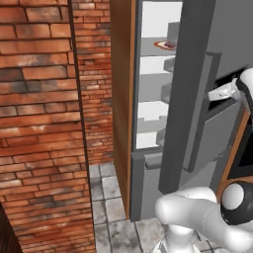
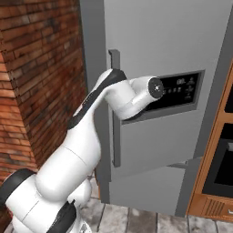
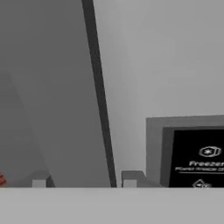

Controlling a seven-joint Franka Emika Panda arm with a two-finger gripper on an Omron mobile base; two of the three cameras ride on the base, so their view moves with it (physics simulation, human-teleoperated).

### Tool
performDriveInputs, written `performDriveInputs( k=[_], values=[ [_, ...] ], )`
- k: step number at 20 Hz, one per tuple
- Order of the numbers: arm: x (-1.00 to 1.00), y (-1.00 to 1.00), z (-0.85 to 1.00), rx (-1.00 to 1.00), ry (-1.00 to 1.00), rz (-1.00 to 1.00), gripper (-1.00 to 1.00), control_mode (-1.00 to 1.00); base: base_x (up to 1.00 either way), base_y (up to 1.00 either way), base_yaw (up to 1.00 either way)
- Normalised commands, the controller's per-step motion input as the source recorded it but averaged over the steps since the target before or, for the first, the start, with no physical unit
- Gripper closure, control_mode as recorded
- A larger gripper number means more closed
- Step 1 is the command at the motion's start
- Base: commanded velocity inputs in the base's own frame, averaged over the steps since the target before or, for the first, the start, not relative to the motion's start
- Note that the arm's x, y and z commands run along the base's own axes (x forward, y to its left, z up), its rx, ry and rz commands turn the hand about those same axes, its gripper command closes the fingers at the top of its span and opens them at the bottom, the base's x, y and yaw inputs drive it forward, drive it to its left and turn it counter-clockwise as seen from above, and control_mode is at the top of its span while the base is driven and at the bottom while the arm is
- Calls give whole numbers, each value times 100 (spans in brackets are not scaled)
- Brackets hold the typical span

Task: Retrieve the steak from the fridge and place it on the saucepan with marinade on the stove.

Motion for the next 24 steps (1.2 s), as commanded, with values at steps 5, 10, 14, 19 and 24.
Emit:
performDriveInputs(
  k=[5, 10, 14, 19, 24],
  values=[
    [-41, -34, -2, 1, -25, 6, 100, -100, 0, 0, 0],
    [-21, -26, -16, 0, -26, -8, 100, -100, 0, 0, 0],
    [-4, -38, -3, 0, -7, -11, 100, -100, 0, 0, 0],
    [0, -37, 0, 0, 0, -3, 100, -100, 0, 0, 0],
    [-12, -64, 0, 0, 0, 0, 100, -100, 0, 0, 0]
  ],
)
